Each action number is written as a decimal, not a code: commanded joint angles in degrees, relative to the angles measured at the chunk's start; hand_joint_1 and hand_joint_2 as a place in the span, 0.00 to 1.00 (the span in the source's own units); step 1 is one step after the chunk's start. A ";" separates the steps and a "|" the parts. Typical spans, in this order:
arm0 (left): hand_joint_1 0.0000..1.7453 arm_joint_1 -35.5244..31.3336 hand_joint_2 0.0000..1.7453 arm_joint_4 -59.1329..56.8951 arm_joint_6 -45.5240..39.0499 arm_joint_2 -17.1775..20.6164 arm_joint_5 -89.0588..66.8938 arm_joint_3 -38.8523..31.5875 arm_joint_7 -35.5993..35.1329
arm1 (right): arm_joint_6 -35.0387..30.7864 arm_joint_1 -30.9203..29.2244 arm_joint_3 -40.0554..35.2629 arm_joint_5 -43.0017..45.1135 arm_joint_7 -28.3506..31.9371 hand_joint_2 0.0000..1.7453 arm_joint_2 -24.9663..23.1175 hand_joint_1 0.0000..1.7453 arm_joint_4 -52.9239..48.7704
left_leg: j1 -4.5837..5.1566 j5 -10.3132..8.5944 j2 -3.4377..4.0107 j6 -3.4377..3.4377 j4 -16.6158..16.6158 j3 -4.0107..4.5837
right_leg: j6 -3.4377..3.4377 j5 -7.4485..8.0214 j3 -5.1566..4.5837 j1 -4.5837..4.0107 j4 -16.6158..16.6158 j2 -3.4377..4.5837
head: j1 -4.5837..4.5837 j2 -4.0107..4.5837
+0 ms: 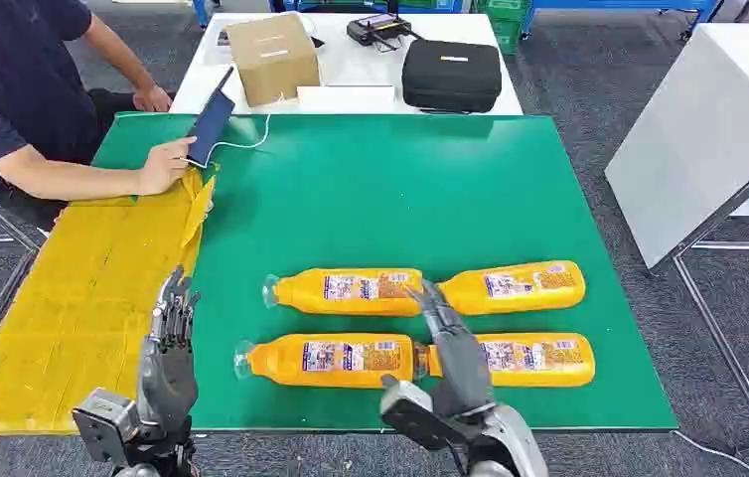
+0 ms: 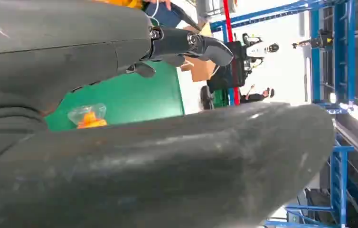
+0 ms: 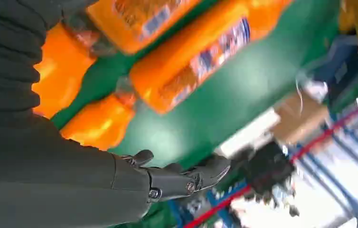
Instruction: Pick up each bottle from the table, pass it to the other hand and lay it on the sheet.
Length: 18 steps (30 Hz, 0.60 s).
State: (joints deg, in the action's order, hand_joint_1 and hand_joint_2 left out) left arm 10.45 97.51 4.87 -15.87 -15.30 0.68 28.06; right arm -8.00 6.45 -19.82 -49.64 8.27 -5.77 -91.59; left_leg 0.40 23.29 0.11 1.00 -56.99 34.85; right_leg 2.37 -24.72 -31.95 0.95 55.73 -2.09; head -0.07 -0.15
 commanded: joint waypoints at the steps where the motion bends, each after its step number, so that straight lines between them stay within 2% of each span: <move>1: 0.00 -3.14 0.00 -5.36 0.42 0.92 0.00 0.68 -0.55 | 1.58 -8.85 -5.51 -0.37 -2.06 1.00 0.91 0.00 12.68 | -0.09 0.05 0.10 -0.10 0.07 -0.22 | -0.10 0.01 0.23 -0.07 -0.14 0.26 | 0.00 0.00; 4: 0.00 -3.16 0.00 -5.52 0.49 1.09 0.05 0.77 -0.63 | 2.29 -9.36 -6.27 -0.38 -2.71 1.00 1.60 0.00 13.50 | -0.05 0.03 0.09 -0.05 0.06 -0.18 | -0.07 -0.01 0.19 -0.03 -0.11 0.19 | 0.00 0.00; 13: 0.00 -4.54 0.00 -7.30 0.84 1.18 0.38 0.49 -0.86 | 5.57 -17.64 -14.09 -1.93 -6.69 1.00 1.75 0.00 23.62 | -0.07 0.02 0.14 -0.08 0.06 -0.16 | -0.09 0.03 0.19 -0.05 -0.11 0.26 | -0.02 0.00; 18: 0.00 -4.66 0.00 -7.43 0.85 1.18 0.36 0.54 -0.86 | 5.57 -18.04 -14.42 -1.80 -6.82 1.00 1.58 0.00 24.61 | -0.08 0.03 0.13 -0.07 0.06 -0.20 | -0.09 0.00 0.23 -0.06 -0.11 0.27 | 0.00 0.00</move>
State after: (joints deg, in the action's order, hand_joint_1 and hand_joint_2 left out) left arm 7.83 94.16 5.60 -15.87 -15.04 0.85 27.52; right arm -2.88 -6.60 -30.22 -51.60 1.97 -5.20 -75.61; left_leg 0.40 23.23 0.12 1.02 -56.99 34.90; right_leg 2.38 -24.70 -31.97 0.95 55.74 -2.10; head -0.07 -0.15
